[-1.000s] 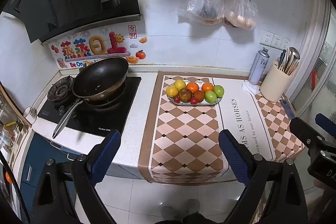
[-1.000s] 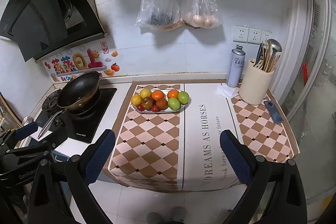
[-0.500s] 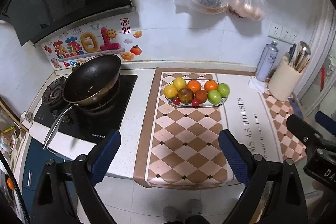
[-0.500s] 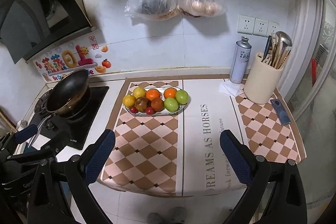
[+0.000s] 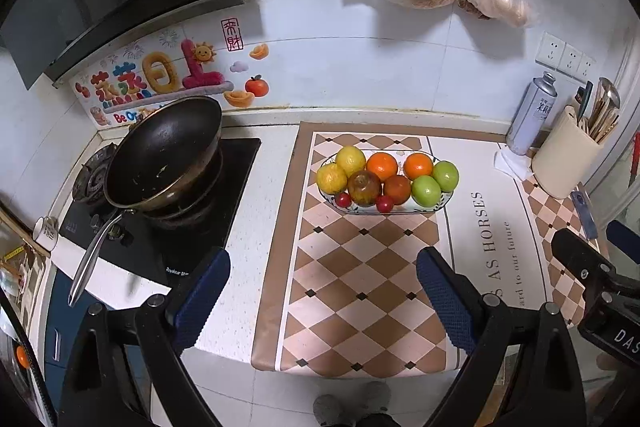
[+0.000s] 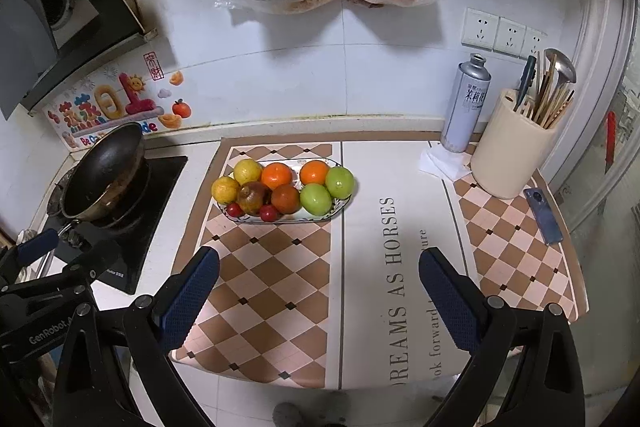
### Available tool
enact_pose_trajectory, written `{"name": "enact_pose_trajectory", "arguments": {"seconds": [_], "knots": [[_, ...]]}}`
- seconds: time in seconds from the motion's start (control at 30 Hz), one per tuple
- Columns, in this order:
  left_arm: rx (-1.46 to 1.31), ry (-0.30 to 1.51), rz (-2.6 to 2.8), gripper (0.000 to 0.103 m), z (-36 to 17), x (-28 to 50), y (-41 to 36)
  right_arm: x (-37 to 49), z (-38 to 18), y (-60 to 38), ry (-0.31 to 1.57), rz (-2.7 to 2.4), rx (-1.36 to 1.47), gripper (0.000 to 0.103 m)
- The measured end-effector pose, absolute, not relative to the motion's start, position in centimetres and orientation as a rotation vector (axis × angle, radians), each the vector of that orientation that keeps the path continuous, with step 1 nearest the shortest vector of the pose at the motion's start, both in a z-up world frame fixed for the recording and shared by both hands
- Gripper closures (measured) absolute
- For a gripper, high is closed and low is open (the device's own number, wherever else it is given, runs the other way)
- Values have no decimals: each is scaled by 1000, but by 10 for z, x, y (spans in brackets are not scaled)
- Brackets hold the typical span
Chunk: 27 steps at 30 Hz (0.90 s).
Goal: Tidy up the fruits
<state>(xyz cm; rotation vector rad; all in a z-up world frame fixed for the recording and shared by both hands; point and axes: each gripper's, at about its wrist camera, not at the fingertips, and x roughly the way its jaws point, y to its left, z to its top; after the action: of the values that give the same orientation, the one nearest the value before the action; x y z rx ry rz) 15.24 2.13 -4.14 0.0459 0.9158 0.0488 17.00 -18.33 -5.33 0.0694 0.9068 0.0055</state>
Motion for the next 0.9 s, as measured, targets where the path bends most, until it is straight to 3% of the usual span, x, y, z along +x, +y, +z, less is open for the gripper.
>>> {"name": "enact_pose_trajectory", "arguments": {"seconds": [0.9], "knots": [[-3, 882, 76, 1, -38, 154, 23, 171, -52, -187, 895, 4, 47, 1]]}}
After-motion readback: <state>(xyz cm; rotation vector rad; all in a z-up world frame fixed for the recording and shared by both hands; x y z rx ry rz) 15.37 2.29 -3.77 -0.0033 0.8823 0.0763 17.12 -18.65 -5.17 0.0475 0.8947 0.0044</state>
